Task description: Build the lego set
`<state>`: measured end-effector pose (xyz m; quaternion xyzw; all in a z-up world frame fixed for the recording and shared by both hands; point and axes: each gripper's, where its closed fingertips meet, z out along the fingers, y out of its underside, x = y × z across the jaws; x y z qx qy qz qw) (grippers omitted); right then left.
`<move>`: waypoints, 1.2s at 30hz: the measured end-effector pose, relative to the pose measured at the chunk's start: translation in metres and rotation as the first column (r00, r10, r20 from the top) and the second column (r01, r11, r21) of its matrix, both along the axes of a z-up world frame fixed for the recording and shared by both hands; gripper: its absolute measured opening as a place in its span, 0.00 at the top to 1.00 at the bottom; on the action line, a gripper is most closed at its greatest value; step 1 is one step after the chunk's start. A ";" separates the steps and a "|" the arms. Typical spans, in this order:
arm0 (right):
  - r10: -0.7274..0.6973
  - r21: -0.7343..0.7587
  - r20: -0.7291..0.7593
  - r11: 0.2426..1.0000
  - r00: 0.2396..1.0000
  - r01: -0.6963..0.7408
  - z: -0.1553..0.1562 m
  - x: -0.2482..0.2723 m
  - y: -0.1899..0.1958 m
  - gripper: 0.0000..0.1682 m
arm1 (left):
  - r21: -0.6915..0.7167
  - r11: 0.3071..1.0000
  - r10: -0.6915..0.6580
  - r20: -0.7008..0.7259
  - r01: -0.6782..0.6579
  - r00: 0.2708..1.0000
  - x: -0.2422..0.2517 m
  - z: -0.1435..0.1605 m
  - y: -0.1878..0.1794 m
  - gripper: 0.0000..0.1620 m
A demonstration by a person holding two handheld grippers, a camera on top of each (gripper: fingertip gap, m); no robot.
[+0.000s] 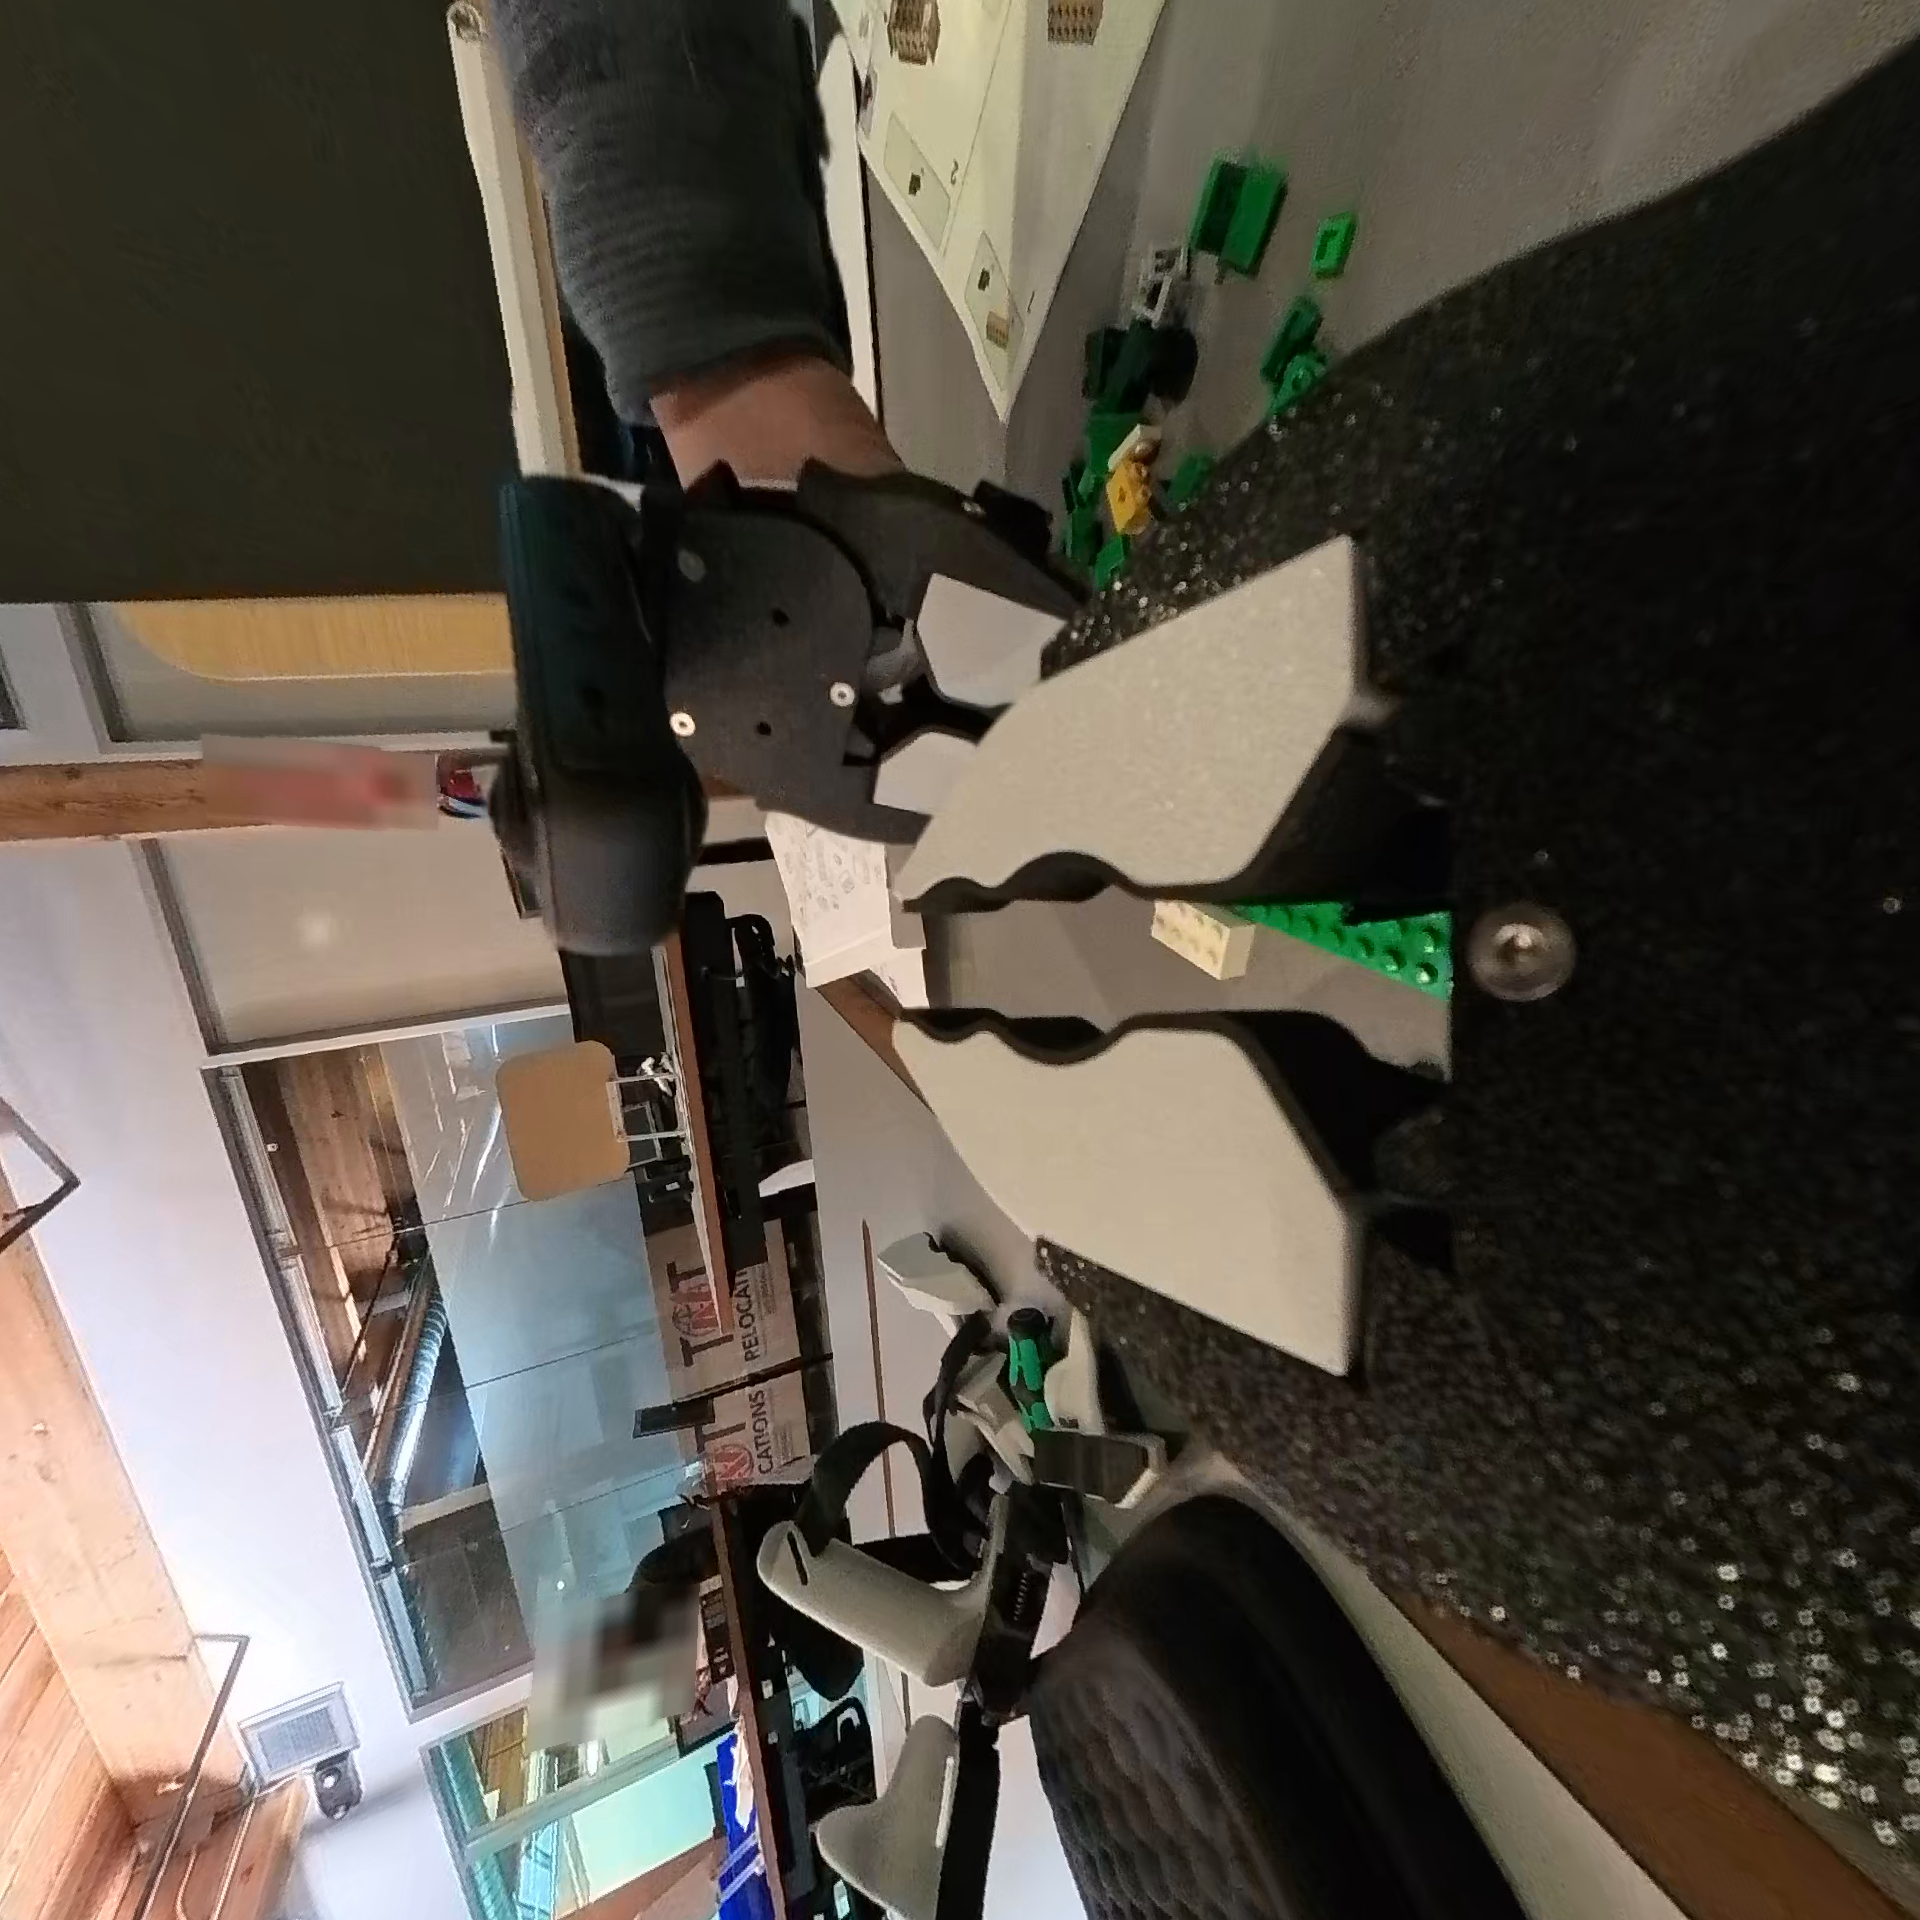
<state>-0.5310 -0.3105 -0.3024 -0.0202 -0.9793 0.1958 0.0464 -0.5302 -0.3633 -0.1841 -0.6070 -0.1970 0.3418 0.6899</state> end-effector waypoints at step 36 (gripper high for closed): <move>-0.571 -0.187 -0.069 0.813 0.818 0.551 0.045 0.227 0.125 0.88 | -0.011 0.999 -0.030 0.001 0.030 1.000 0.005 -0.001 0.005 0.91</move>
